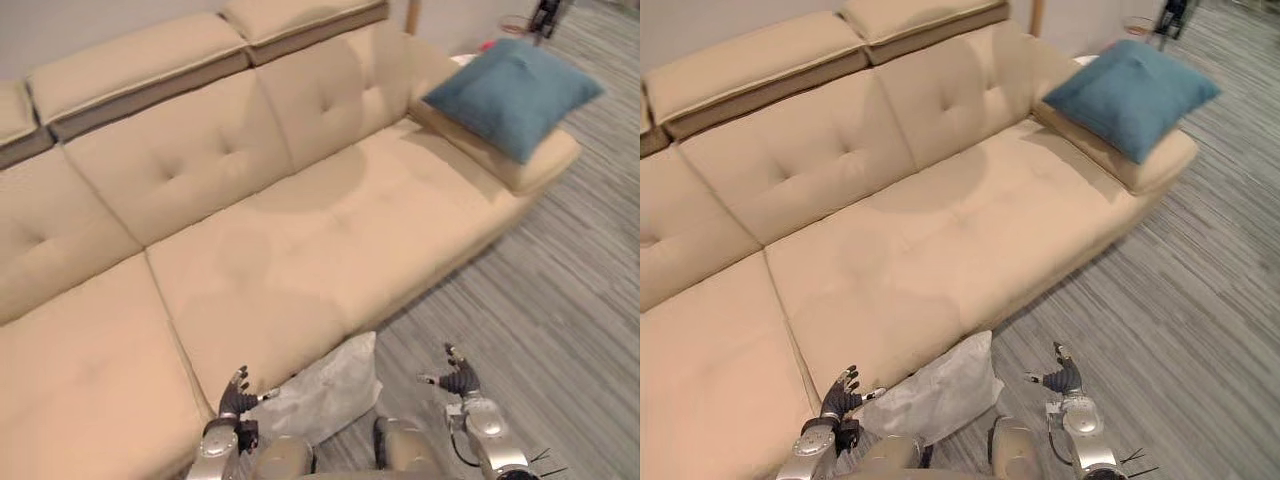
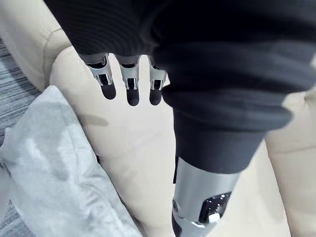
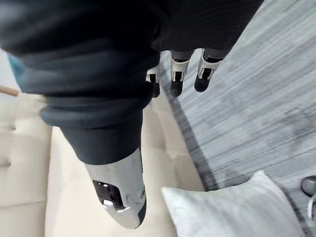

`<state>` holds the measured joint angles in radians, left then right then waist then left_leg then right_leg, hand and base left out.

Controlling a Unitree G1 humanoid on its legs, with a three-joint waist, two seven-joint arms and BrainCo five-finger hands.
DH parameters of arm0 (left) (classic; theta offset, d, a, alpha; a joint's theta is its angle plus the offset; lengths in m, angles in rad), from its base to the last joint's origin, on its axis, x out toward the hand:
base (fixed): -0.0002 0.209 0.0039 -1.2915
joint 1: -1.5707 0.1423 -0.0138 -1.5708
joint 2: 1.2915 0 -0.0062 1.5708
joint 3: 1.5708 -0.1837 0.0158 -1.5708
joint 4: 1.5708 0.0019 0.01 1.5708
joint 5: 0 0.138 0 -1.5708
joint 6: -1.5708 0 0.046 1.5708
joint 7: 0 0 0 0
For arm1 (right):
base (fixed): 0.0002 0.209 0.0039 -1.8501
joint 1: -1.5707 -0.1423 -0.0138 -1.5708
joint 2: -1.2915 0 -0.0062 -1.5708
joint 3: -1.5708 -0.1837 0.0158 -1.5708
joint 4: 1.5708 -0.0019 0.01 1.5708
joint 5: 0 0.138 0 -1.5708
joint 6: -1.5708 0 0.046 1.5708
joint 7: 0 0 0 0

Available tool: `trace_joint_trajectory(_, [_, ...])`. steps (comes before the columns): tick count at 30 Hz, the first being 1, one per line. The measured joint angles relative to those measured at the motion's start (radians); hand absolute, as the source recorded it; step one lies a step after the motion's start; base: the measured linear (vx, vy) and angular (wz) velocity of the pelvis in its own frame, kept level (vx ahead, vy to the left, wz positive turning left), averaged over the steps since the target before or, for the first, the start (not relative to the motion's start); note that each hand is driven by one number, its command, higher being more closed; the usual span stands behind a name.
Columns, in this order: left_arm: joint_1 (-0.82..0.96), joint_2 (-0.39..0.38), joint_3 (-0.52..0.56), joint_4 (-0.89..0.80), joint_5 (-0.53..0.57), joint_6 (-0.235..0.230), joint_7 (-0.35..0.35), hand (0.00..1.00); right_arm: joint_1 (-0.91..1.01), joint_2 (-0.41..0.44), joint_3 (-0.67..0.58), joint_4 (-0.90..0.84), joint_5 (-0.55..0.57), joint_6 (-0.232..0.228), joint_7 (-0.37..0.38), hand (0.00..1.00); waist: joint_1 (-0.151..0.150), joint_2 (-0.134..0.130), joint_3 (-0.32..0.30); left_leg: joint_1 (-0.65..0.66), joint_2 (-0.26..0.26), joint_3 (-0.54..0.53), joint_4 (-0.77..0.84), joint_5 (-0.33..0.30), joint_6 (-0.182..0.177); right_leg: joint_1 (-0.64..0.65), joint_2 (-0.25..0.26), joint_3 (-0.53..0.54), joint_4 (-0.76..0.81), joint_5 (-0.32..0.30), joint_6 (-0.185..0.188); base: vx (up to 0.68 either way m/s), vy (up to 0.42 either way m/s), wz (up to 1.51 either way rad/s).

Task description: Pick up cushions and gather them together orderly.

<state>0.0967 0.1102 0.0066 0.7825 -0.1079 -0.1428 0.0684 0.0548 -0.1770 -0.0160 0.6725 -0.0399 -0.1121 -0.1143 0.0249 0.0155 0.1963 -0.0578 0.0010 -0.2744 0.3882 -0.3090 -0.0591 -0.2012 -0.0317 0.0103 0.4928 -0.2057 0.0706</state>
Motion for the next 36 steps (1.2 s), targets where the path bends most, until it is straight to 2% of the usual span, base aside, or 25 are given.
trace_joint_trajectory(1, [0.004,-0.006,0.000,-0.006,-0.001,0.000,0.000,0.00,0.019,0.014,-0.008,-0.015,0.004,0.000,-0.002,0.00,0.013,-0.008,-0.007,-0.006,0.005,-0.015,-0.004,0.020,-0.034,0.029,-0.008,-0.040,-0.024,0.002,-0.004,0.15,-0.159,0.91])
trace_joint_trajectory(4, [0.014,-0.020,-0.001,-0.048,-0.010,0.001,0.002,0.00,0.060,0.036,-0.028,-0.048,0.022,0.000,-0.017,0.00,0.019,-0.014,-0.013,-0.037,0.012,0.034,0.053,0.044,-0.073,0.098,-0.023,-0.112,-0.077,0.005,-0.009,0.11,-0.089,0.94])
trace_joint_trajectory(5, [0.015,-0.023,-0.001,-0.056,-0.013,0.001,0.002,0.00,0.069,0.040,-0.033,-0.055,0.033,0.000,-0.018,0.00,0.019,-0.016,-0.014,-0.052,0.022,0.092,0.078,0.053,-0.090,0.120,-0.027,-0.136,-0.092,0.011,-0.018,0.08,-0.049,0.97])
trace_joint_trajectory(6, [0.018,-0.024,-0.001,-0.078,-0.017,0.001,0.004,0.00,0.075,0.049,-0.046,-0.056,0.039,0.000,-0.018,0.00,0.018,-0.020,-0.016,-0.073,0.050,0.207,0.106,0.070,-0.103,0.150,-0.031,-0.162,-0.115,0.018,-0.028,0.08,-0.039,0.92])
trace_joint_trajectory(7, [0.021,-0.022,0.000,-0.091,-0.018,0.001,0.005,0.00,0.076,0.059,-0.063,-0.055,0.042,0.000,-0.019,0.00,0.019,-0.027,-0.021,-0.090,0.082,0.343,0.113,0.079,-0.092,0.169,-0.035,-0.182,-0.135,0.018,-0.028,0.07,-0.023,0.79])
trace_joint_trajectory(9, [0.018,-0.009,-0.005,-0.088,-0.018,0.001,0.007,0.00,0.052,0.070,-0.093,-0.019,0.050,-0.004,-0.023,0.00,0.017,-0.035,-0.026,-0.097,0.119,0.504,0.107,0.091,-0.066,0.175,-0.040,-0.204,-0.148,0.020,-0.028,0.06,0.001,0.55])
trace_joint_trajectory(10, [0.017,-0.003,-0.004,-0.086,-0.018,0.001,0.008,0.00,0.043,0.072,-0.104,0.003,0.054,-0.003,-0.028,0.00,0.018,-0.035,-0.026,-0.096,0.121,0.524,0.090,0.093,-0.050,0.171,-0.038,-0.205,-0.146,0.021,-0.028,0.07,0.006,0.39])
trace_joint_trajectory(12, [0.017,0.016,-0.004,-0.083,-0.018,0.001,0.017,0.00,0.020,0.073,-0.106,0.039,0.070,0.001,-0.041,0.00,0.020,-0.038,-0.024,-0.105,0.119,0.523,0.066,0.104,-0.029,0.128,-0.037,-0.205,-0.099,0.030,-0.033,0.06,-0.002,0.16])
trace_joint_trajectory(13, [0.008,0.033,-0.004,-0.083,-0.018,0.002,0.022,0.00,0.008,0.074,-0.106,0.048,0.075,0.002,-0.045,0.00,0.019,-0.036,-0.021,-0.123,0.125,0.520,0.061,0.117,-0.006,0.068,-0.035,-0.199,-0.018,0.048,-0.049,0.04,-0.010,0.02])
trace_joint_trajectory(14, [0.002,0.042,-0.004,-0.082,-0.018,0.001,0.024,0.00,0.000,0.072,-0.106,0.050,0.078,0.002,-0.048,0.00,0.020,-0.030,-0.013,-0.130,0.138,0.520,0.063,0.122,0.004,0.017,-0.032,-0.192,0.041,0.039,-0.052,0.01,-0.021,-0.08])
trace_joint_trajectory(15, [-0.012,0.053,-0.002,-0.079,-0.020,0.001,0.026,0.00,-0.012,0.073,-0.106,0.049,0.080,0.001,-0.057,0.00,0.020,-0.024,0.004,-0.143,0.149,0.526,0.076,0.116,0.014,-0.029,-0.026,-0.164,0.044,-0.029,-0.044,-0.01,-0.065,-0.14])
trace_joint_trajectory(16, [-0.038,0.079,0.007,-0.077,-0.024,0.001,0.030,0.00,-0.032,0.074,-0.107,0.048,0.084,0.001,-0.059,0.00,0.021,-0.037,0.027,-0.159,0.157,0.537,0.114,0.096,0.043,-0.050,-0.028,-0.141,-0.021,-0.005,-0.048,-0.03,-0.117,-0.12])
trace_joint_trajectory(17, [-0.049,0.094,0.007,-0.077,-0.030,0.001,0.032,0.00,-0.038,0.075,-0.107,0.047,0.088,0.001,-0.061,0.00,0.020,-0.051,0.038,-0.171,0.155,0.550,0.141,0.083,0.049,-0.060,-0.043,-0.131,-0.042,0.060,-0.047,-0.04,-0.130,-0.01])
trace_joint_trajectory(18, [-0.084,0.103,0.016,-0.076,-0.037,0.001,0.040,0.00,-0.059,0.066,-0.115,0.049,0.089,0.001,-0.063,0.00,0.014,-0.037,0.066,-0.202,0.182,0.560,0.199,0.046,0.042,-0.086,-0.030,-0.121,-0.006,0.037,-0.036,-0.06,-0.104,-0.08])
trace_joint_trajectory(21, [-0.128,0.082,0.035,-0.085,-0.037,-0.010,0.045,0.00,-0.109,0.067,-0.125,0.036,0.105,0.001,-0.083,0.00,0.014,-0.016,0.103,-0.256,0.228,0.586,0.239,0.027,0.032,-0.158,0.001,-0.113,0.032,0.037,-0.038,-0.14,-0.132,-0.40])
trace_joint_trajectory(25, [-0.170,0.049,0.037,-0.088,-0.040,-0.021,0.048,0.00,-0.129,0.066,-0.128,-0.003,0.110,0.001,-0.104,0.00,0.015,-0.012,0.138,-0.318,0.267,0.605,0.311,-0.044,0.030,-0.262,0.021,-0.102,0.138,0.005,-0.067,-0.17,-0.059,-0.27])
trace_joint_trajectory(30, [-0.239,0.025,0.078,-0.087,-0.072,-0.021,0.070,0.00,-0.222,0.069,-0.100,-0.002,0.108,0.003,-0.107,0.00,0.016,-0.007,0.205,-0.497,0.306,0.590,0.489,-0.105,0.044,-0.444,0.018,-0.102,0.292,-0.036,-0.067,-0.26,-0.026,-0.11])
trace_joint_trajectory(35, [-0.289,-0.005,0.135,-0.086,-0.098,-0.022,0.094,0.00,-0.318,0.069,-0.062,0.021,0.082,0.006,-0.137,0.00,0.021,-0.001,0.245,-0.700,0.310,0.537,0.612,-0.110,0.052,-0.620,-0.013,-0.136,0.412,-0.049,-0.090,-0.20,-0.032,0.20])
trace_joint_trajectory(36, [-0.302,-0.012,0.162,-0.086,-0.102,-0.023,0.110,0.00,-0.357,0.069,-0.045,0.034,0.068,0.008,-0.146,0.00,0.022,0.001,0.268,-0.747,0.309,0.522,0.644,-0.110,0.053,-0.661,-0.024,-0.147,0.448,-0.051,-0.092,-0.20,-0.052,0.24])
